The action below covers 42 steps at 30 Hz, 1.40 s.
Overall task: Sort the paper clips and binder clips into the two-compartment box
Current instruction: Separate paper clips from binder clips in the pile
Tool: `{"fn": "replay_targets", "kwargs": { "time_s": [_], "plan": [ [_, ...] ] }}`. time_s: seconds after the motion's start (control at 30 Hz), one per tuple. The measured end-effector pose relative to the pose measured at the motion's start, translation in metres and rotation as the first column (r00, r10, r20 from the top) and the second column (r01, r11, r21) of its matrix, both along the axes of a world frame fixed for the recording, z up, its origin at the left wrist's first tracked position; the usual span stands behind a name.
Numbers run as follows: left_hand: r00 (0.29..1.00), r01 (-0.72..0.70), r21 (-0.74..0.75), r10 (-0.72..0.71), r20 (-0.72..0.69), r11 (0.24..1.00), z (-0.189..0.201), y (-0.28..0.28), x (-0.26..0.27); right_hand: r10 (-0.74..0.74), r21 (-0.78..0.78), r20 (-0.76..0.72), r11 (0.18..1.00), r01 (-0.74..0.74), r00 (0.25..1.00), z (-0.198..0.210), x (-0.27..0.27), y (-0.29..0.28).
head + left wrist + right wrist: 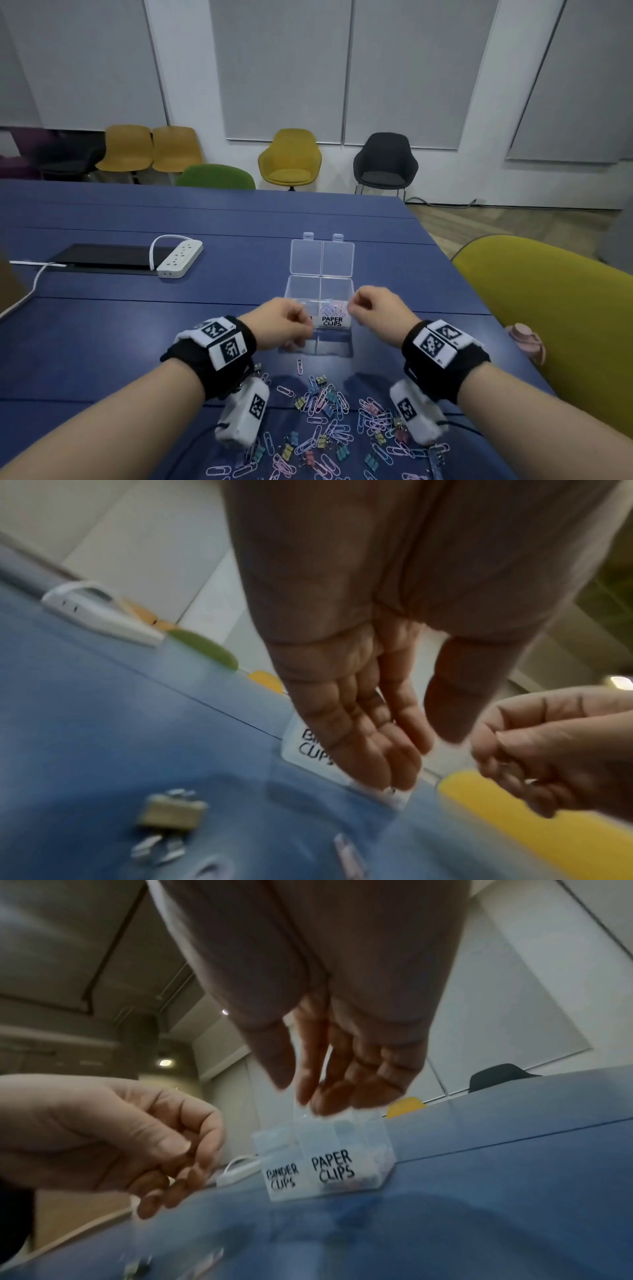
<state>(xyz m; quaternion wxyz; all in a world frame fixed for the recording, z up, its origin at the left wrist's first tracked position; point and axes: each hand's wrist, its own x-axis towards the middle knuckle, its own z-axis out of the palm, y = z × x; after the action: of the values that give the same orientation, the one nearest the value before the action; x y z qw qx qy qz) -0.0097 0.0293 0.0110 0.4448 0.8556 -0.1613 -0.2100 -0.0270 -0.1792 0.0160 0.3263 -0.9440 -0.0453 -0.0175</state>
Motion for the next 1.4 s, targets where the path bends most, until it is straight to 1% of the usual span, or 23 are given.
{"fn": "replay_targets", "kwargs": {
  "time_s": [0.03, 0.1, 0.13, 0.17, 0.2, 0.3, 0.4, 0.5, 0.7, 0.9, 1.07, 1.27, 1.33, 1.4],
  "plan": [
    [0.998, 0.063, 0.113, -0.064, 0.009, 0.992, -0.003, 0.002, -0.006, 0.079, -0.107, -0.090, 0.990, -0.088, 0.993, 0.000, -0.010, -0.001],
    [0.983, 0.159, 0.314, -0.181, 0.042, 0.936, -0.006, 0.002, -0.018, 0.196, -0.276, -0.303, 0.919, -0.283, 0.932, -0.003, -0.030, 0.002],
    [0.972, 0.183, 0.390, -0.227, 0.069, 0.903, -0.007, 0.000, -0.025, 0.215, -0.328, -0.382, 0.878, -0.349, 0.899, -0.005, -0.038, 0.006],
    [0.959, 0.197, 0.450, -0.266, 0.095, 0.871, -0.008, -0.004, -0.031, 0.214, -0.366, -0.425, 0.848, -0.383, 0.880, -0.008, -0.045, 0.010],
    [0.947, 0.205, 0.493, -0.298, 0.117, 0.845, -0.009, -0.007, -0.037, 0.203, -0.397, -0.441, 0.829, -0.393, 0.874, -0.010, -0.049, 0.015],
    [0.921, 0.220, 0.594, -0.366, 0.136, 0.774, -0.014, -0.020, -0.048, 0.180, -0.477, -0.429, 0.787, -0.392, 0.885, -0.015, -0.053, 0.031],
    [0.892, 0.215, 0.694, -0.428, 0.147, 0.687, -0.018, -0.031, -0.053, 0.161, -0.509, -0.413, 0.775, -0.374, 0.896, -0.017, -0.050, 0.042],
    [0.893, 0.189, 0.730, -0.424, 0.150, 0.657, -0.021, -0.036, -0.055, 0.121, -0.531, -0.413, 0.773, -0.347, 0.902, -0.019, -0.048, 0.048],
    [0.894, 0.168, 0.718, -0.411, 0.177, 0.675, -0.023, -0.032, -0.052, 0.133, -0.597, -0.425, 0.702, -0.388, 0.895, -0.020, -0.046, 0.059],
    [0.904, 0.086, 0.731, -0.362, 0.228, 0.677, -0.028, -0.030, -0.050, 0.131, -0.617, -0.420, 0.685, -0.388, 0.898, -0.023, -0.048, 0.055],
    [0.910, 0.060, 0.788, -0.357, 0.209, 0.613, -0.031, -0.038, -0.049, 0.129, -0.600, -0.434, 0.697, -0.393, 0.891, -0.020, -0.050, 0.054],
    [0.912, 0.057, 0.823, -0.366, 0.188, 0.565, -0.035, -0.037, -0.050, 0.119, -0.593, -0.453, 0.699, -0.398, 0.883, -0.020, -0.060, 0.053],
    [0.915, 0.048, 0.813, -0.352, 0.197, 0.580, -0.036, -0.034, -0.052, 0.117, -0.587, -0.452, 0.708, -0.393, 0.884, -0.021, -0.064, 0.052],
    [0.921, 0.047, 0.768, -0.325, 0.214, 0.639, -0.031, -0.030, -0.054, 0.138, -0.555, -0.428, 0.740, -0.380, 0.893, -0.020, -0.070, 0.050]
  ]
}}
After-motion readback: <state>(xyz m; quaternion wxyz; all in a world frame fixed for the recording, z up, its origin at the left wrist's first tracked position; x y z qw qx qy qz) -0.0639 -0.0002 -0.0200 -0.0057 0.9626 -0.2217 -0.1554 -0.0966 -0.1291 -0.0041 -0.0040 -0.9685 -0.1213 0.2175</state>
